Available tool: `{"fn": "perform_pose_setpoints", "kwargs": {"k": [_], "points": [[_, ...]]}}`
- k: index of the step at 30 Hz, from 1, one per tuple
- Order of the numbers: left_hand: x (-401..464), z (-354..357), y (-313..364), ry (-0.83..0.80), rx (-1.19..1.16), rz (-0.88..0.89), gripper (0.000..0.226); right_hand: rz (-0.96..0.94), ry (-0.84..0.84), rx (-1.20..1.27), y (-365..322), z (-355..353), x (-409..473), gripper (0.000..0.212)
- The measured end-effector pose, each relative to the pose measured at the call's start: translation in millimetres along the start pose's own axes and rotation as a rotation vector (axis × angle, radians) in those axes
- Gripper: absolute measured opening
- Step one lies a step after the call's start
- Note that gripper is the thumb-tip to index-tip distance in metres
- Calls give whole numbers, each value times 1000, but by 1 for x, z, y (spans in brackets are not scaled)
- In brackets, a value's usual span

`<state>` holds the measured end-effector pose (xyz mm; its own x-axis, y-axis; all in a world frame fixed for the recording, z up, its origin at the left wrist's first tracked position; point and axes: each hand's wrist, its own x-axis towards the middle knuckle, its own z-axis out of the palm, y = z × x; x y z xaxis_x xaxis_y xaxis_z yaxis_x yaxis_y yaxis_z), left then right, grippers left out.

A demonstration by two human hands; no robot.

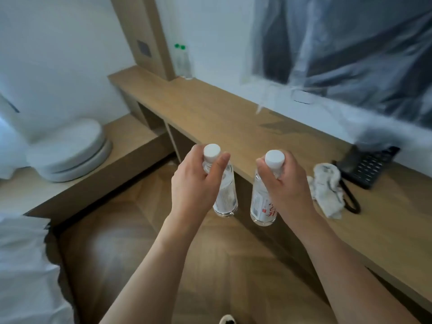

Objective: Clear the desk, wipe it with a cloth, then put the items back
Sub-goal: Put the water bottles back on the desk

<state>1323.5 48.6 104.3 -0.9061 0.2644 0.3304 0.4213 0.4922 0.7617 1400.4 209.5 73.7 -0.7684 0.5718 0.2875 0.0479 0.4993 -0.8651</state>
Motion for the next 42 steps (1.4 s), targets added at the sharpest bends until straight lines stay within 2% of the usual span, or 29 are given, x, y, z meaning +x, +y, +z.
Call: {"fn": "perform_pose_setpoints", "kwargs": {"k": [8, 14, 20, 26, 32, 37, 42], "points": [[60, -103, -68, 246, 133, -112, 33, -62, -212, 91, -71, 127, 61, 24], [112, -136, -133, 362, 169, -197, 34, -87, -349, 214, -89, 218, 116, 20], [202, -161, -178, 439, 186, -220, 45, -143, -424, 279, -108, 297, 206, 31], [293, -178, -210, 471, 180, -238, 60, -200, -472, 291, -133, 365, 292, 16], [382, -196, -270, 503, 152, -289, 47, -174, -519, 270, -140, 444, 358, 19], [463, -216, -338, 427, 156, -288, 34, -152, -492, 234, -149, 533, 415, 18], [552, -252, -398, 370, 146, -272, 36, -130, -477, 192, -181, 619, 476, 17]]}}
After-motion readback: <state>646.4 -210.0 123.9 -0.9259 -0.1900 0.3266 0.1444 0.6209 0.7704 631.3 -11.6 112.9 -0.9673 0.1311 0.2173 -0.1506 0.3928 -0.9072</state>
